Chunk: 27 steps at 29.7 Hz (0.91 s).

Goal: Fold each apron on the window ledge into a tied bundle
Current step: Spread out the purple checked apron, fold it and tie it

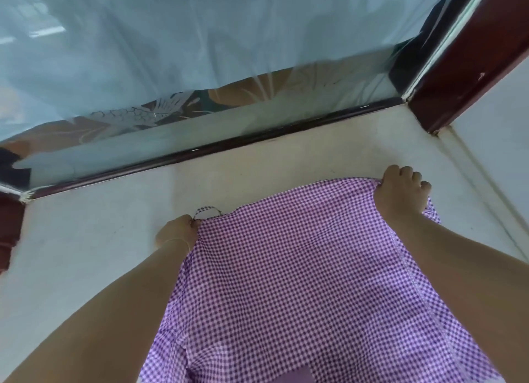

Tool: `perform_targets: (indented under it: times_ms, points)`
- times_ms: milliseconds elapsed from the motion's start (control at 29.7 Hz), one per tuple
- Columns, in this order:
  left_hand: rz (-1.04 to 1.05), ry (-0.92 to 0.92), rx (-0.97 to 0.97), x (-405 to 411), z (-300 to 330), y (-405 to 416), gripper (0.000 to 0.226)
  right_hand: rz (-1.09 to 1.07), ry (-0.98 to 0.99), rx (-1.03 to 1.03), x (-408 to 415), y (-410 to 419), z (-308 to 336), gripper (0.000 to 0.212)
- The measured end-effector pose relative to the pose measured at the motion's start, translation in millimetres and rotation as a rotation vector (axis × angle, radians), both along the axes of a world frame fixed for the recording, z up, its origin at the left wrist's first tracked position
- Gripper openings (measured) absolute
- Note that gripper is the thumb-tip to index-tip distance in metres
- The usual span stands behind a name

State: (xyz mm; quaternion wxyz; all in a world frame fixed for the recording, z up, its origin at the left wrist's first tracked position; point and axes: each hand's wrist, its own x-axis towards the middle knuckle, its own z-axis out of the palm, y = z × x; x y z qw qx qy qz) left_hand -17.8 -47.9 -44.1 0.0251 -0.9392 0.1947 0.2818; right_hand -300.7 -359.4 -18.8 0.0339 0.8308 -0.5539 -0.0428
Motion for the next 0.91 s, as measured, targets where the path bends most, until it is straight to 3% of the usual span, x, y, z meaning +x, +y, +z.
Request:
perform_targets:
  times_ms: [34, 134, 235, 303, 336, 403, 437, 504, 571, 605, 639, 672, 740, 807, 908]
  points:
    - [0.062, 0.011, 0.045, 9, -24, -24, 0.036, 0.118, 0.082, 0.062, 22, -34, -28, 0.034]
    - [-0.010, -0.065, 0.131, 10, -11, -32, 0.037, 0.420, 0.247, 0.218, 13, -15, -59, 0.063]
    - [-0.044, -0.075, 0.189, 3, -11, -49, 0.032, 0.774, 0.256, 0.467, 0, 1, -78, 0.062]
    - [-0.004, -0.015, 0.199, 44, -95, -27, 0.032, 0.868, 0.293, 0.538, 4, 13, -83, 0.061]
    - [-0.090, -0.002, 0.213, 32, -92, -48, 0.049, 0.846, 0.280, 0.579, -4, 8, -86, 0.061]
    - [-0.342, -0.061, 0.281, 29, -75, -78, 0.120, 0.814, 0.253, 0.586, 2, 8, -86, 0.061]
    - [-0.434, -0.055, 0.304, 24, -66, -78, 0.134, 0.817, 0.251, 0.577, 9, 13, -86, 0.061]
    - [-0.394, 0.019, 0.120, -6, -59, -104, 0.128, 0.825, 0.190, 0.581, 5, 6, -84, 0.060]
    - [-0.369, 0.127, 0.136, -75, -61, -143, 0.120, 0.816, 0.069, 0.547, -3, 3, -79, 0.058]
    - [-0.389, 0.216, 0.112, -119, -54, -173, 0.118, 0.704, 0.009, 0.511, -6, -12, -79, 0.058]
    - [-0.317, 0.193, 0.113, -157, -9, -206, 0.116, 0.488, -0.072, 0.482, -9, -37, -80, 0.060]
    - [-0.393, 0.263, 0.214, -163, -17, -217, 0.117, 0.171, -0.158, 0.496, -18, -75, -75, 0.064]
    - [-0.328, 0.179, 0.146, -128, -51, -191, 0.118, -0.273, -0.280, 0.633, -16, -125, -62, 0.066]
    - [-0.341, 0.188, 0.265, -116, -60, -185, 0.119, -0.210, -0.313, 0.664, -15, -132, -57, 0.052]
    - [-0.405, 0.167, 0.225, -134, -52, -192, 0.118, 0.355, -0.388, 0.410, -21, -101, -57, 0.012]
